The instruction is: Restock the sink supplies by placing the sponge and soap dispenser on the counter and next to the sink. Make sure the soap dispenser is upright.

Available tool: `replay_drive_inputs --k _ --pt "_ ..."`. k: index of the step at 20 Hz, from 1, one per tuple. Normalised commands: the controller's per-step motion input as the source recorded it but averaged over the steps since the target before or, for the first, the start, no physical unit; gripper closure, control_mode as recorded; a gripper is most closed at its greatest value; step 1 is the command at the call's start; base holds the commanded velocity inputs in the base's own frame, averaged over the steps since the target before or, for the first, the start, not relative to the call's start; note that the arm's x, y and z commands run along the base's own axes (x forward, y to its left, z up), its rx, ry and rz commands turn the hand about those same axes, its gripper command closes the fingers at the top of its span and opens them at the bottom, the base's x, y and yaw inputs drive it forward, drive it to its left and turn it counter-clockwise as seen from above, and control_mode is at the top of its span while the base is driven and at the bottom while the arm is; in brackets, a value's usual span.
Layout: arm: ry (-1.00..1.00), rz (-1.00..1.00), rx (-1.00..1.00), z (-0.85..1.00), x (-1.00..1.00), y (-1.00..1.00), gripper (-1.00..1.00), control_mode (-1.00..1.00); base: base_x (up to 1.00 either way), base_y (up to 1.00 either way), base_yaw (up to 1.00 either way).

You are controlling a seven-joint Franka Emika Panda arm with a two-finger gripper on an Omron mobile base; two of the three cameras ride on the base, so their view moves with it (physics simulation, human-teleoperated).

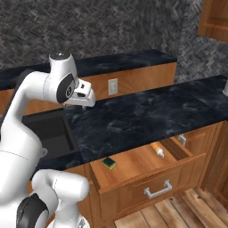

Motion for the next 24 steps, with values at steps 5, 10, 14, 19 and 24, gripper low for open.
replay_drive_inputs --k 5,10,14,19,24 --pt "0.0 0.0 0.0 0.0 0.0 0.0 -1.0 1.0 0.02 0.0 0.0" --pt "0.0 0.0 0.05 -0.25 0.0 -0.43 -1.0 -1.0 0.0 -0.03 0.0" --pt "0.0 0.0 0.15 -0.83 0.04 -1.0 -1.0 -1.0 0.0 0.0 0.0" --pt "0.03 0.0 0.13 -0.96 0.19 -0.9 -1.0 -1.0 0.0 0.0 0.0" --pt "0.0 0.0 0.04 -0.54 0.57 -0.17 -1.0 -1.0 0.0 0.0 0.0"
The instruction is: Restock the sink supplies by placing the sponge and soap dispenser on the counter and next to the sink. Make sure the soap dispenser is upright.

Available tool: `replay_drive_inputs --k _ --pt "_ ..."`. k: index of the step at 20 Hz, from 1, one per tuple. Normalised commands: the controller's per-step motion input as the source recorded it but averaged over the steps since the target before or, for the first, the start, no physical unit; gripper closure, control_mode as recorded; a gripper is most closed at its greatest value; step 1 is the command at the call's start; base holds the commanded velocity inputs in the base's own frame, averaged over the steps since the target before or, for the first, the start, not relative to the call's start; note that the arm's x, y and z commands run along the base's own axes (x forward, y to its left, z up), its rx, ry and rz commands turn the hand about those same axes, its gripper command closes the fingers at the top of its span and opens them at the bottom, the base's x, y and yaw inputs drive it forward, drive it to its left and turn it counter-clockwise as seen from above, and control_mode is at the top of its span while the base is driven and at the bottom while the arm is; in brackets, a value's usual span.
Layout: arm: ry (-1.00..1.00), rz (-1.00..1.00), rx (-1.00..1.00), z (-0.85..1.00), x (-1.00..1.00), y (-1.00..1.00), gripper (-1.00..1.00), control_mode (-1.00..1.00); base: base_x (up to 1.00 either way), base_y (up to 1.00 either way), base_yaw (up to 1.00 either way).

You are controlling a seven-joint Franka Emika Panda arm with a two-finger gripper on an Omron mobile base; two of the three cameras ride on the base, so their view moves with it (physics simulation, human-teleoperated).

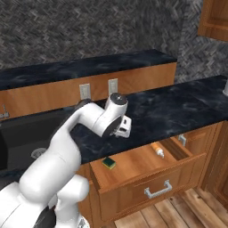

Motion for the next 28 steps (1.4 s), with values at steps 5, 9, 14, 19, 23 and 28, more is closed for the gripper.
replay_drive_inputs --k 5,9,14,19,23,28 --pt "0.0 0.0 0.0 -0.38 0.44 -0.21 -1.0 -1.0 0.0 0.0 0.0" --pt "0.0 0.03 0.01 -0.42 0.21 -0.34 -1.0 -1.0 0.0 0.0 0.0" --pt "0.0 0.03 0.03 -0.55 0.0 -0.61 -1.0 -1.0 0.0 0.0 0.0" --pt "0.01 0.0 0.03 -0.5 -0.03 -0.57 -1.0 -1.0 0.0 0.0 0.0" --pt "0.05 0.0 0.03 -0.58 0.03 -0.45 -1.0 -1.0 0.0 0.0 0.0" --pt "0.07 0.0 0.04 -0.65 0.01 -0.44 -1.0 -1.0 0.0 0.0 0.0"
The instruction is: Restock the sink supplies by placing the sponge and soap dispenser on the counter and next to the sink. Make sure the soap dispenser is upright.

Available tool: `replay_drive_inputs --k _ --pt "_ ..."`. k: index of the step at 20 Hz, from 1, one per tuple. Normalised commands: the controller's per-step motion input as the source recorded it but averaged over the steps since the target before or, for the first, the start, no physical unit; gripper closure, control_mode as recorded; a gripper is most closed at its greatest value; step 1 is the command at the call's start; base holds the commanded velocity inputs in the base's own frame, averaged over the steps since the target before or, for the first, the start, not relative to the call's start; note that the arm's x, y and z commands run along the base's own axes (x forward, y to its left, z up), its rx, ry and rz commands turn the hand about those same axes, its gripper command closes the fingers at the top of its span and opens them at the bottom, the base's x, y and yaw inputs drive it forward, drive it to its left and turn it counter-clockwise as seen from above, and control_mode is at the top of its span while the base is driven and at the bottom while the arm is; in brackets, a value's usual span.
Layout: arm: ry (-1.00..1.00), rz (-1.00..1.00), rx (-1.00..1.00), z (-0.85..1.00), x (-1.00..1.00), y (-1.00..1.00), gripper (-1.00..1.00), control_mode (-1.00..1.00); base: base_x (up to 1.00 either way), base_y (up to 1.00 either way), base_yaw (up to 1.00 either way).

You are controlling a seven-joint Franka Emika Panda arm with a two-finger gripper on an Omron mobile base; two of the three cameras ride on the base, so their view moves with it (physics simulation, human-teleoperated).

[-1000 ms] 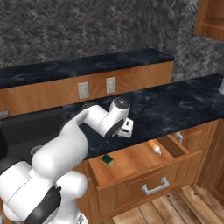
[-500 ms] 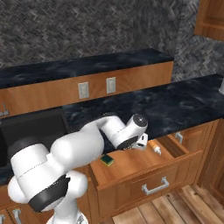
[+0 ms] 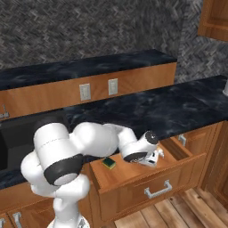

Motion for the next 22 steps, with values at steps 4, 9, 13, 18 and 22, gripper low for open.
replay_drive_inputs --k 4,9,13,18,22 --pt "0.07 0.0 0.05 -0.46 0.22 -0.14 -1.0 -1.0 0.0 0.0 0.0" --pt "0.12 0.0 0.01 -0.28 0.25 0.0 -1.0 -1.0 0.0 0.0 0.0" --pt "0.16 0.0 0.0 -0.45 0.12 -0.03 -1.0 -1.0 0.0 0.0 0.0" --pt "0.11 0.0 0.0 -0.47 0.0 -0.28 -1.0 -1.0 0.0 0.0 0.0" --pt "0.03 0.0 0.02 -0.54 -0.61 -0.81 -1.0 -1.0 0.0 0.0 0.0"
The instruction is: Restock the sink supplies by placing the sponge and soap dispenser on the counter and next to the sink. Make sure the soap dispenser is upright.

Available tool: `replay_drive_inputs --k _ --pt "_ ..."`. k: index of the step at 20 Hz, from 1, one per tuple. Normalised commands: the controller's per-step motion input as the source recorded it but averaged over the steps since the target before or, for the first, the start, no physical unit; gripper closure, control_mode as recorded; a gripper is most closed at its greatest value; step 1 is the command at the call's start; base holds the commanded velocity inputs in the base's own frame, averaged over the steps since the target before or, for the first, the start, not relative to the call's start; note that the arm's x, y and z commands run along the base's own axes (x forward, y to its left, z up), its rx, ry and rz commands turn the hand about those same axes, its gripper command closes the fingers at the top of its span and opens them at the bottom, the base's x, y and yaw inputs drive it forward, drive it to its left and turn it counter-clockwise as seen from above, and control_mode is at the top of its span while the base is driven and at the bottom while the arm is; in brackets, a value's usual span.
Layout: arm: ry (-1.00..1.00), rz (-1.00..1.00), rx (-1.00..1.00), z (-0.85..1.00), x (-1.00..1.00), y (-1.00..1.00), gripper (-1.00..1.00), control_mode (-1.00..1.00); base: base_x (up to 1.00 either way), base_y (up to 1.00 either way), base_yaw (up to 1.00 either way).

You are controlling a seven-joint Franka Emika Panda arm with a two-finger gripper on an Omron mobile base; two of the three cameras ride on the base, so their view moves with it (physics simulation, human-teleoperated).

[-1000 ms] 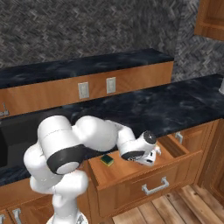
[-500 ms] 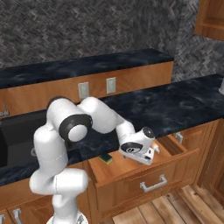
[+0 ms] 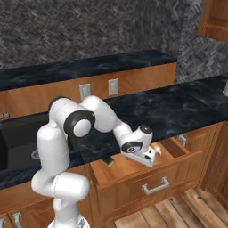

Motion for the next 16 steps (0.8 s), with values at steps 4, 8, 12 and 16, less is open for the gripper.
replay_drive_inputs --k 4,8,12,16 --pt "0.0 0.0 0.1 -0.63 -1.0 -1.0 -1.0 -1.0 0.0 0.0 0.0" --pt "0.0 0.0 0.14 -0.54 -1.0 -1.0 -1.0 -1.0 0.0 0.0 0.0" --pt "0.02 0.0 0.15 -0.25 -1.0 -1.0 -1.0 -1.0 0.0 0.0 0.0" --pt "0.08 0.0 0.16 -0.16 -1.0 -1.0 -1.0 -1.0 0.0 0.0 0.0"
